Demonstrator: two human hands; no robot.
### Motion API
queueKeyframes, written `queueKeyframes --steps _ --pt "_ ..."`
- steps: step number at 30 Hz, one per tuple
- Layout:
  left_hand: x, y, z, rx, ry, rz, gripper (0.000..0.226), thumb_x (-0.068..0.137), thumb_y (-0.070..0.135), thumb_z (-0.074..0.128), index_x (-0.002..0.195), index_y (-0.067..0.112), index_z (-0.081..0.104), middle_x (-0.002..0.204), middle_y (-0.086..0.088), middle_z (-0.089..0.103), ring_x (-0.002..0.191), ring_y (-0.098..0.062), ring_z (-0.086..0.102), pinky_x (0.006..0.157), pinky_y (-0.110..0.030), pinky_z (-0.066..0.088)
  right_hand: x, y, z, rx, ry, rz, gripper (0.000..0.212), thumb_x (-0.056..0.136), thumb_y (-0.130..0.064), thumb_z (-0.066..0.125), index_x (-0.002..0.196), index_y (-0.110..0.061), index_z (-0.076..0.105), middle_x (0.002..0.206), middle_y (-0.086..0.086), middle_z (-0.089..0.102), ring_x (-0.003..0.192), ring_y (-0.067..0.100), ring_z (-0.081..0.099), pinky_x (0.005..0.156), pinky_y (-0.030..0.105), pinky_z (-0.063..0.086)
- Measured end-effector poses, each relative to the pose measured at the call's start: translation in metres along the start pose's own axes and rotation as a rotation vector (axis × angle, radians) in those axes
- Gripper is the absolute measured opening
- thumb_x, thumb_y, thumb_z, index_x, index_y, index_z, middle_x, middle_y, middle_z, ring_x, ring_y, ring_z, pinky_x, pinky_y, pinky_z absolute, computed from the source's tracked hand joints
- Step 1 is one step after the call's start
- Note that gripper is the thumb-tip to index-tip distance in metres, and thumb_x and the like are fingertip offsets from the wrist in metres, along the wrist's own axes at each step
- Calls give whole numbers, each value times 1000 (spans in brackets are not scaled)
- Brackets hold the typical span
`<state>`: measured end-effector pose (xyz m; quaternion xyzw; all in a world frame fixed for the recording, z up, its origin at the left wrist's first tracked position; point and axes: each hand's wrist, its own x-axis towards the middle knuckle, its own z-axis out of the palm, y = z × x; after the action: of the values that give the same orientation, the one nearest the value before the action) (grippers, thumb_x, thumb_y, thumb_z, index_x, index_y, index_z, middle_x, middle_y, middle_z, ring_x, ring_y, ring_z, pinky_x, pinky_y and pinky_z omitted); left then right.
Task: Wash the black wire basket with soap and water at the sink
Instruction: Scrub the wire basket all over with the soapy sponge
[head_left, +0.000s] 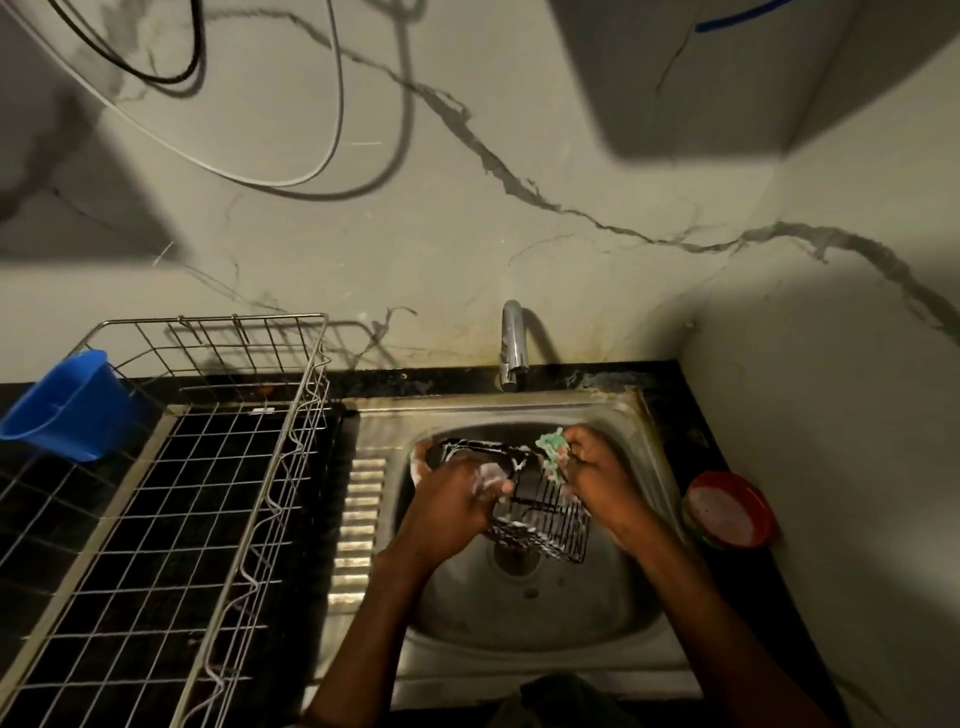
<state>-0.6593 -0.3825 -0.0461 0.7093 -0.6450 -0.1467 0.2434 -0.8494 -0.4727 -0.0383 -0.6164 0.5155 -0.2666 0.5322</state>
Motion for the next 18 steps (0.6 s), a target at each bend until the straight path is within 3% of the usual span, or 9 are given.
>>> queueKeyframes --steps 2,4,7,9,11,12,14,16,18 --pt "-4 -12 10 15 6 -34 13 99 40 64 91 36 74 101 19 73 115 -6 64 120 -49 11 -8 2 6 -32 -47 -29 18 103 -11 50 96 -27 55 92 2 60 82 16 54 73 36 47" --pt "-10 -22 21 -196 39 -110 5 93 43 72 89 44 70 98 23 69 109 -6 67 117 -51 28 -11 4 12 -34 -72 -42 18 103 -10 50 95 -26 53 86 -2 55 77 11 48 71 32 43" --pt "-21 -14 27 -536 352 -191 22 88 46 77 104 32 73 118 8 64 117 -15 63 108 -40 47 -16 1 19 -21 -9 -65 12 102 -10 52 98 -21 55 89 -4 59 78 8 51 69 28 41" --pt "-19 -11 34 -622 442 -469 48 92 49 74 127 17 67 134 -7 56 128 -23 55 112 -36 45 -21 2 26 -70 38 -74 11 102 -10 54 100 -21 56 92 -6 61 79 6 52 65 26 39" --pt "-13 -9 35 -891 285 -877 94 77 79 72 145 16 55 143 -14 57 128 -30 58 107 -50 51 -27 6 33 -135 6 -128 20 99 -6 56 99 -26 57 92 -9 63 82 5 56 64 27 43" --pt "-10 -15 41 -1044 155 -1035 105 69 88 70 146 19 53 142 -15 61 124 -33 63 99 -56 55 -30 9 36 -168 -37 -169 29 97 -3 58 96 -32 56 92 -11 64 83 4 59 67 27 47" --pt "-10 -16 38 -1184 -50 -1141 79 81 76 69 131 15 64 125 -18 71 108 -36 70 84 -51 59 -36 15 42 -246 -123 -250 38 93 0 62 91 -38 53 91 -14 64 85 -2 60 70 26 50" --pt "-15 -16 40 -1288 -8 -1214 47 91 50 64 112 8 72 104 -20 76 90 -37 72 79 -46 58 -42 17 47 -320 -177 -345 35 90 1 63 92 -33 55 93 -15 64 89 -2 60 74 28 52" --pt "-24 -11 45 -1396 30 -1254 35 95 34 54 103 4 71 88 -20 73 74 -35 71 70 -42 59 -45 18 50 -344 -223 -433 30 87 1 63 92 -28 57 92 -13 65 90 3 62 77 36 54"
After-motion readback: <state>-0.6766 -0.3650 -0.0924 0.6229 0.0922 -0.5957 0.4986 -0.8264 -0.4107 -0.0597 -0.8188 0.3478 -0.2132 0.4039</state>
